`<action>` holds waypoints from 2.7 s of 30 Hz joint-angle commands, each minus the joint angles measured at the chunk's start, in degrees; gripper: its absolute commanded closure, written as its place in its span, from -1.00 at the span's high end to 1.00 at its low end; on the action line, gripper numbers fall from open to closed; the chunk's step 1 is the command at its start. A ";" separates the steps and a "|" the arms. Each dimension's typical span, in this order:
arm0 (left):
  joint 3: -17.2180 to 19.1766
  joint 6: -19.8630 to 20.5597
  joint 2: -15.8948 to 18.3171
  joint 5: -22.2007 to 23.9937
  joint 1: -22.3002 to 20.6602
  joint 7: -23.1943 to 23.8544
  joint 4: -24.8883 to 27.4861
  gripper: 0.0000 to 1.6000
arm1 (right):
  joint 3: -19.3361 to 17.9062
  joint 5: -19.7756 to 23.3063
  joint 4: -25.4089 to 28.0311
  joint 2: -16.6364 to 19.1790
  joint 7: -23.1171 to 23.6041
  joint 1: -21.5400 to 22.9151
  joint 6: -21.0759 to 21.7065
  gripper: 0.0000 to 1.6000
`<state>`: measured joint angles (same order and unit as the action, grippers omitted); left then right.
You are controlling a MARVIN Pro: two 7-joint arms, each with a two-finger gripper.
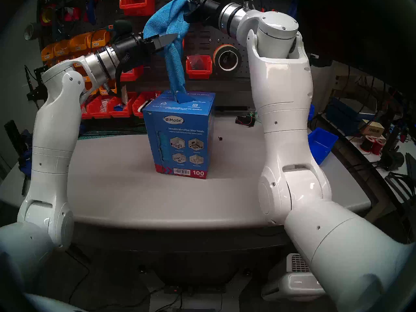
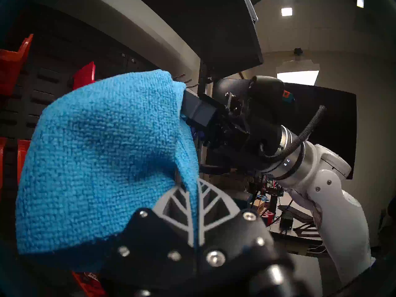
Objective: Take out a shop towel
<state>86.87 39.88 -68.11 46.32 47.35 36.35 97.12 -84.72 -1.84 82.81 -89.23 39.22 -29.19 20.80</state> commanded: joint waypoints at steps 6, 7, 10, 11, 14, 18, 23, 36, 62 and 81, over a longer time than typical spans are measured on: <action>0.03 0.13 0.37 0.57 -0.26 1.00 0.95 -1.00 | -3.00 -2.10 0.45 -0.02 -2.70 6.80 -1.91 -1.00; 0.02 0.13 0.41 0.60 -0.26 1.03 0.96 -1.00 | -2.95 -2.14 -0.24 -0.07 -2.48 7.41 -1.95 -1.00; -0.02 0.15 0.52 0.71 -0.25 1.11 0.99 -1.00 | -2.87 -2.29 -1.32 -0.34 -2.12 8.12 -2.45 -1.00; -0.03 0.16 0.56 0.74 -0.25 1.15 1.00 -1.00 | -2.93 -2.30 -1.20 -0.56 -2.10 7.77 -2.69 -1.00; -0.07 0.19 0.71 0.88 -0.24 1.30 1.03 -1.00 | -2.91 -2.14 -2.90 -0.84 -1.57 8.62 -3.34 -1.00; -0.12 0.31 0.93 1.02 -0.25 1.63 1.02 -1.00 | -2.92 -2.01 -5.12 -1.05 -0.99 9.44 -4.34 -1.00; -0.10 0.59 1.10 1.00 -0.28 2.20 0.97 -1.00 | -3.30 -2.01 -7.36 -1.14 -0.70 10.10 -6.28 -1.00; -0.09 0.50 1.22 0.88 -0.23 2.69 0.89 -1.00 | -3.92 -3.20 -10.24 -0.34 -1.09 13.33 -8.22 -1.00; 0.06 0.47 1.05 0.63 -0.21 3.12 0.81 -1.00 | -4.68 -4.77 -16.68 -0.29 -0.88 20.18 -12.42 -1.00; 0.15 0.44 0.90 0.47 -0.29 3.24 0.75 -1.00 | -6.29 -2.99 -11.87 -0.17 0.42 14.47 -11.50 -1.00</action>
<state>86.27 40.89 -67.16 46.68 48.92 39.62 97.11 -90.40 -5.36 67.34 -89.32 39.66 -13.96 8.49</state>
